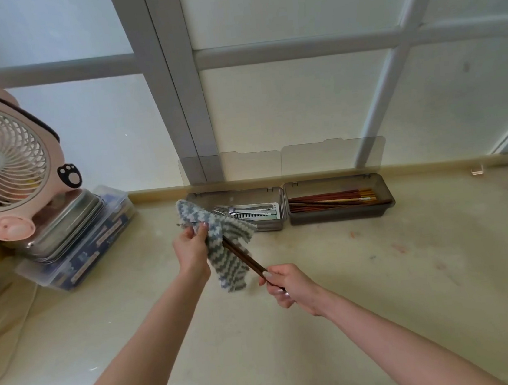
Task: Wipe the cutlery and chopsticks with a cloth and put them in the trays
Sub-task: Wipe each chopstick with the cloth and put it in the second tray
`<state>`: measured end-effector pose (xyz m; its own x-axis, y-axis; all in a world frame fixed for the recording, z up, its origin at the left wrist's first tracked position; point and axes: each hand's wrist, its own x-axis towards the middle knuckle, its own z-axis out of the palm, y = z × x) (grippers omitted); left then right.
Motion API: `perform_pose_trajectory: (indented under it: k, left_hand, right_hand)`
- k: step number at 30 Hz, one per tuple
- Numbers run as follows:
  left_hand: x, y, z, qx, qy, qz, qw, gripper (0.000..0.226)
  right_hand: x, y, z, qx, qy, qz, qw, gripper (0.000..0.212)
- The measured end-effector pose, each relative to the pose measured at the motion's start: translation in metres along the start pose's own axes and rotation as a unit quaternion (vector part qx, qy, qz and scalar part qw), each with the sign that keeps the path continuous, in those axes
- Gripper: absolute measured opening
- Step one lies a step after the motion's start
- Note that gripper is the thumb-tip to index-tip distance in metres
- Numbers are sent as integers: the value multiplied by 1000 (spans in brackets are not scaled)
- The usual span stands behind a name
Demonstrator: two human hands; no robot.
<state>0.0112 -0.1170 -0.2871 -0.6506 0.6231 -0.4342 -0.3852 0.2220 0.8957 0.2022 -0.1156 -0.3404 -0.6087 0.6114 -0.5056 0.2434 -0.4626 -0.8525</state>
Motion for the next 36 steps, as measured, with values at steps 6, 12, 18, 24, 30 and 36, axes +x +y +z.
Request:
perform_pose_trajectory:
  k: [6, 12, 18, 24, 30, 36]
  left_hand:
    - [-28, -44, 19, 46, -45, -14, 998, 15]
    - [-9, -19, 20, 27, -64, -28, 997, 17]
    - [29, 8, 6, -35, -7, -54, 998, 28]
    - [44, 12, 1, -69, 35, -49, 996, 34]
    - [8, -9, 20, -32, -30, -20, 999, 9]
    - [-16, -42, 30, 85, -156, -24, 984, 10]
  right_hand:
    - [9, -24, 19, 42, 17, -10, 999, 28]
    - [7, -28, 10, 50, 1, -22, 999, 25]
    - [-7, -13, -2, 94, -70, 15, 993, 23]
    - [-12, -3, -11, 116, -102, 41, 987, 22]
    - [-1, -15, -4, 100, -39, 28, 994, 23]
    - [22, -48, 5, 135, 18, 14, 991, 24]
